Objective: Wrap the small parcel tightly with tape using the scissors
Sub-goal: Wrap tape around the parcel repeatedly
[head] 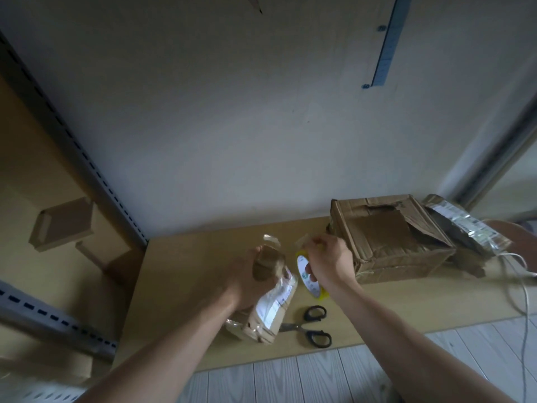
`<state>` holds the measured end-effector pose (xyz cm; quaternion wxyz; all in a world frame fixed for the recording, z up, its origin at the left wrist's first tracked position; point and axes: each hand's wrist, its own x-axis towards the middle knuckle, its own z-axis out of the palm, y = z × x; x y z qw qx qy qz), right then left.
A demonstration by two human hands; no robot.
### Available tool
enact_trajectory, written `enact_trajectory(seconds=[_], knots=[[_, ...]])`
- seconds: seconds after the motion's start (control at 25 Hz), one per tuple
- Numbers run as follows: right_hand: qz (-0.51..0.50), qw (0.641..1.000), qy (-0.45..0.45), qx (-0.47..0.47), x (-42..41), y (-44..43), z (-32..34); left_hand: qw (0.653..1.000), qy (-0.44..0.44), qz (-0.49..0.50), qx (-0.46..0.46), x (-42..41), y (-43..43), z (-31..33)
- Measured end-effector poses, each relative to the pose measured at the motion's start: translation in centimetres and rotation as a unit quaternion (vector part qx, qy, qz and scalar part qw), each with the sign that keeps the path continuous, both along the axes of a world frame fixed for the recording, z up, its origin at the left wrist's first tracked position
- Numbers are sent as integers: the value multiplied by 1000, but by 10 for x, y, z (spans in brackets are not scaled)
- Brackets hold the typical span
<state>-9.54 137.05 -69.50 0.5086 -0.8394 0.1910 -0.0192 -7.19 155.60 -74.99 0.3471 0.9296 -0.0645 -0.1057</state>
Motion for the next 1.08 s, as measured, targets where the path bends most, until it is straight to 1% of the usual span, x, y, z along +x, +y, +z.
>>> enact_trajectory(seconds=[0.08,0.16,0.2,0.24,0.32,0.36,0.4,0.44,0.48,0.52,0.56,0.6,0.64,0.68,0.72,0.76,0.84,0.88,0.96,1.08], knots=[[-26,999,-32,3,5,-9,10,998,-3,21,57,-7,-2,0],[-30,998,-49,1,8,-15,21,989,-29,31,139,-14,-5,-3],[-23,998,-54,-4,8,-17,26,986,-35,36,157,-17,-5,-4],[-7,999,-50,-11,8,-18,30,988,-34,43,145,-19,-5,-2],[52,998,-25,-35,8,-15,34,995,-20,52,82,-14,-2,-1],[83,995,-14,-54,8,-12,34,996,-42,52,56,-10,-1,2],[105,992,-8,-73,7,-9,33,995,-84,56,21,-4,0,7],[118,989,-8,-90,7,-7,33,989,-122,70,-43,2,2,16],[127,987,-11,-102,7,-5,33,981,-129,80,-118,5,0,29],[136,984,-15,-112,7,-3,33,973,-101,71,-193,7,-3,46],[146,981,-19,-127,7,-1,33,968,-61,38,-241,9,-6,58],[157,977,-21,-146,8,0,34,965,-30,-5,-260,9,-10,65],[167,972,-20,-167,9,2,35,967,-19,-33,-250,8,-13,70],[174,967,-18,-185,9,3,36,967,-18,-37,-250,7,-17,70],[181,963,-15,-197,9,4,38,964,-11,-20,-264,6,-18,70],[188,961,-12,-203,9,5,40,954,10,-2,-300,7,-18,70],[200,959,-11,-198,7,4,41,933,62,10,-353,9,-15,71],[206,960,-10,-189,7,4,41,929,79,11,-362,9,-13,73],[218,961,-10,-169,7,2,41,931,87,27,-352,9,-10,75],[242,956,-7,-163,8,0,45,953,64,46,-293,10,-7,81]])
